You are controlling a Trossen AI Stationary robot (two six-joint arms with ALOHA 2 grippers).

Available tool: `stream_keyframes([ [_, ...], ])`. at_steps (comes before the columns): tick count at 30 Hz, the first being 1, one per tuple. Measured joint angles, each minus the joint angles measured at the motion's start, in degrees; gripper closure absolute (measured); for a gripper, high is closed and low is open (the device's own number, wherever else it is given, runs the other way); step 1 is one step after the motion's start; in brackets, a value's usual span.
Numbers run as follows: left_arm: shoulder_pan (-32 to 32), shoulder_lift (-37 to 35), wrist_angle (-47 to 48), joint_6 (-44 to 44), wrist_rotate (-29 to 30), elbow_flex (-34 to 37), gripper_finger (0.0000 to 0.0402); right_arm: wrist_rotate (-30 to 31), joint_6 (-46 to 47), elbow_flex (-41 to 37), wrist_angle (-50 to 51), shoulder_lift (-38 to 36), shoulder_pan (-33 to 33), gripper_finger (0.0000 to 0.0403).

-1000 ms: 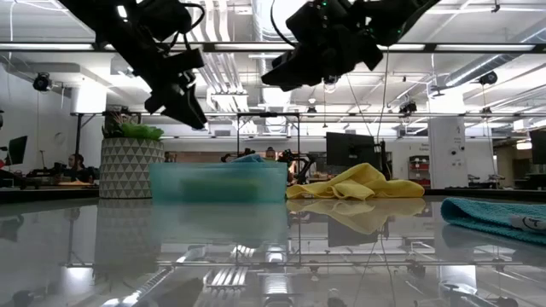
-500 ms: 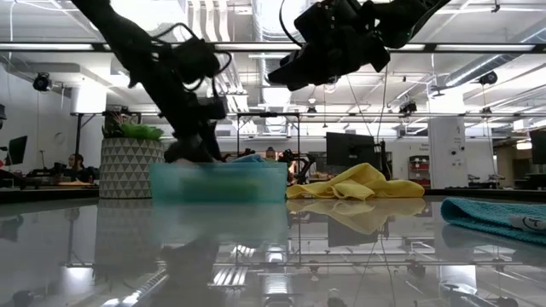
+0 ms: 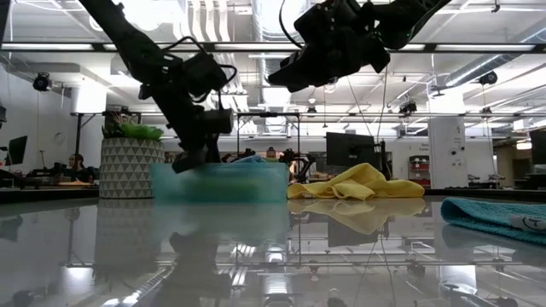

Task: Fold microfiber towels
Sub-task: Put the blue microfiber towel into the bin

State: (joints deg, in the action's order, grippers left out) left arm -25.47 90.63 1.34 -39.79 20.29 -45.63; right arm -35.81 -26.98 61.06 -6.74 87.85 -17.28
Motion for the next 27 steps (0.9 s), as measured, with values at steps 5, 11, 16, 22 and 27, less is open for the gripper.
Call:
stream_keyframes([
  [5, -0.92, -0.22, -0.1, 0.35, 0.0, -0.31, 0.0285, 0.0, -0.02, 0.0, 0.0, 0.0, 0.0, 0.0394],
  [11, -1.95, -0.07, -0.75, 0.5, 0.0, -0.18, 0.034, 0.0, -0.02, 0.0, 0.0, 0.02, 0.0, 0.0394],
  [16, -1.95, -0.07, -0.94, 1.07, -0.23, -0.19, 0.039, 0.02, -0.02, 0.0, 0.0, 0.02, 0.0, 0.0394],
  [22, -1.93, -0.07, -1.0, 3.01, -2.43, -0.13, 0.0377, 0.02, -0.02, -0.02, 0.02, 0.02, 0.0, 0.0394],
  [27, -1.93, -0.41, -0.91, 3.23, -4.1, -0.22, 0.0328, 0.04, 0.0, -0.11, 0.11, 0.07, 0.0, 0.0394],
])
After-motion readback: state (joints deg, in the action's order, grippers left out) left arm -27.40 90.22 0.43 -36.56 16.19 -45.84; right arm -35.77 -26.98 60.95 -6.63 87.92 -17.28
